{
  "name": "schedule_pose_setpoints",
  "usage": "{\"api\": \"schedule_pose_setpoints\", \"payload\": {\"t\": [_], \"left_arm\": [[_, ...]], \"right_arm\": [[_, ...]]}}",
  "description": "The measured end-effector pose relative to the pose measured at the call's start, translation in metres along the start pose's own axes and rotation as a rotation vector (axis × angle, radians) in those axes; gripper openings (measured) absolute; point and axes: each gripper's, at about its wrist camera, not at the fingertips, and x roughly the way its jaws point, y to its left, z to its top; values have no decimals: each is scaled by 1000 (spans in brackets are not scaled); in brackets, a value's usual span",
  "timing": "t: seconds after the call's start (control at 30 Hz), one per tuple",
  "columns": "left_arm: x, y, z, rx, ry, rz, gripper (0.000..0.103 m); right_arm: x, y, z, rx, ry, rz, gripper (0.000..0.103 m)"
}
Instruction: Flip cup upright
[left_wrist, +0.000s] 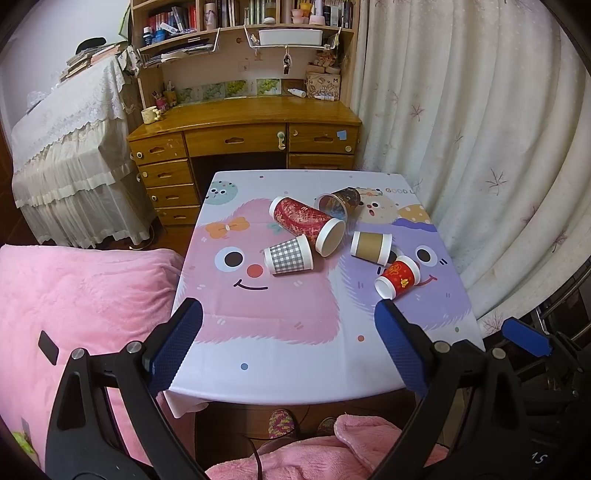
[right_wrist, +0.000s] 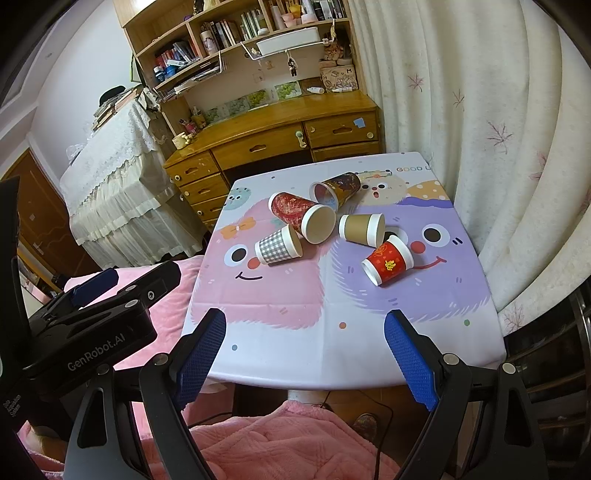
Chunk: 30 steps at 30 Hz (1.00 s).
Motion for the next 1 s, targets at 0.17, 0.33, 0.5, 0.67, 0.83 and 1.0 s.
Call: {"api": "schedule_pose_setpoints", "payload": {"t": [0.17, 0.33, 0.5, 0.67, 0.83, 1.0], "left_arm": [[5, -3, -5, 0, 14, -18, 93], [15, 13, 2, 8, 24, -37, 93], [18, 29, 8, 21, 26, -62, 93], [27, 39, 9, 51, 50, -98, 93], [34, 46, 6, 92, 80, -133, 93], [45, 46, -2, 117, 142, -175, 93]], "right_arm": [[19, 12, -18, 11, 6, -4, 89], [22, 18, -18, 23, 8, -15, 89], [23, 28, -17, 39, 2, -27, 89], [30, 38, -17, 72, 8, -43, 89], [32, 45, -29, 127, 20, -64, 89], [31, 43, -45, 176, 30, -98, 89]]}}
